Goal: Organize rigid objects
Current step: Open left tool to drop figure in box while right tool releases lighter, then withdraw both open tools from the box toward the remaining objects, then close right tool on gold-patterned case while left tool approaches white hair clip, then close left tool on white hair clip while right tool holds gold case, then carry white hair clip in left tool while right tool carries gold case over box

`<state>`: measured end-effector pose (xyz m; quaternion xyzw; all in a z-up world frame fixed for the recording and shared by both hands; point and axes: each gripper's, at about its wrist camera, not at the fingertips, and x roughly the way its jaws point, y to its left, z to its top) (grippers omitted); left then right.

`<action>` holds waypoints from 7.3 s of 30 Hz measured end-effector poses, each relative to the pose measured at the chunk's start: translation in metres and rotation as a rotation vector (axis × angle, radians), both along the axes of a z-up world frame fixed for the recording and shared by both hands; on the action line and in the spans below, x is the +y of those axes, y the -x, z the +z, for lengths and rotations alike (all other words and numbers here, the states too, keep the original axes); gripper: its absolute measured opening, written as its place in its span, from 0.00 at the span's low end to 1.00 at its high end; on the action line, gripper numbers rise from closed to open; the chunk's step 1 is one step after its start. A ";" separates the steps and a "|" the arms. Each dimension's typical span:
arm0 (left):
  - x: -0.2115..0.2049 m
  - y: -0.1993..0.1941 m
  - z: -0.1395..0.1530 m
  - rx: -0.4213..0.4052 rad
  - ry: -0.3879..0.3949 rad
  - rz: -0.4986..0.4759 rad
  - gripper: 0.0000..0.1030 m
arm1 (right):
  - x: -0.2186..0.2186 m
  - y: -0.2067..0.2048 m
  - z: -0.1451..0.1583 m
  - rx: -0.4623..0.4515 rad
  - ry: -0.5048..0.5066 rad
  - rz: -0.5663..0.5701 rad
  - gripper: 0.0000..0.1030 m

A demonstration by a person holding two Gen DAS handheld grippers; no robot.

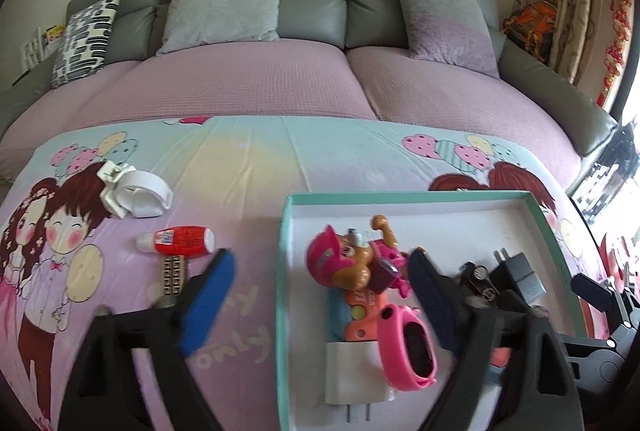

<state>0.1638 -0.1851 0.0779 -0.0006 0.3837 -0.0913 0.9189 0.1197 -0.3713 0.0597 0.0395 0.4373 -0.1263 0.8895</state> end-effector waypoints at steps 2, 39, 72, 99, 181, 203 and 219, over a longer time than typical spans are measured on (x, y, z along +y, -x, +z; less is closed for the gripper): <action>0.004 0.000 0.002 -0.019 -0.011 0.029 0.91 | -0.001 0.000 0.000 -0.002 -0.006 -0.004 1.00; 0.119 -0.026 -0.006 0.167 -0.036 0.373 0.93 | 0.081 -0.022 0.019 -0.089 -0.139 0.199 1.00; 0.245 -0.020 -0.037 0.274 0.109 0.567 0.93 | 0.180 -0.043 0.022 -0.121 -0.204 0.392 1.00; 0.237 -0.037 -0.039 0.238 0.136 0.466 0.93 | 0.243 -0.075 -0.039 0.067 -0.159 0.464 0.37; 0.146 -0.018 0.029 0.062 0.276 0.263 0.16 | 0.125 -0.015 0.035 -0.124 -0.310 0.241 0.21; 0.013 0.000 0.043 0.027 0.201 0.000 0.16 | 0.013 0.001 0.039 -0.125 -0.231 0.022 0.21; -0.044 0.009 0.026 0.091 0.128 -0.142 0.16 | -0.038 0.012 0.029 -0.101 -0.198 -0.108 0.22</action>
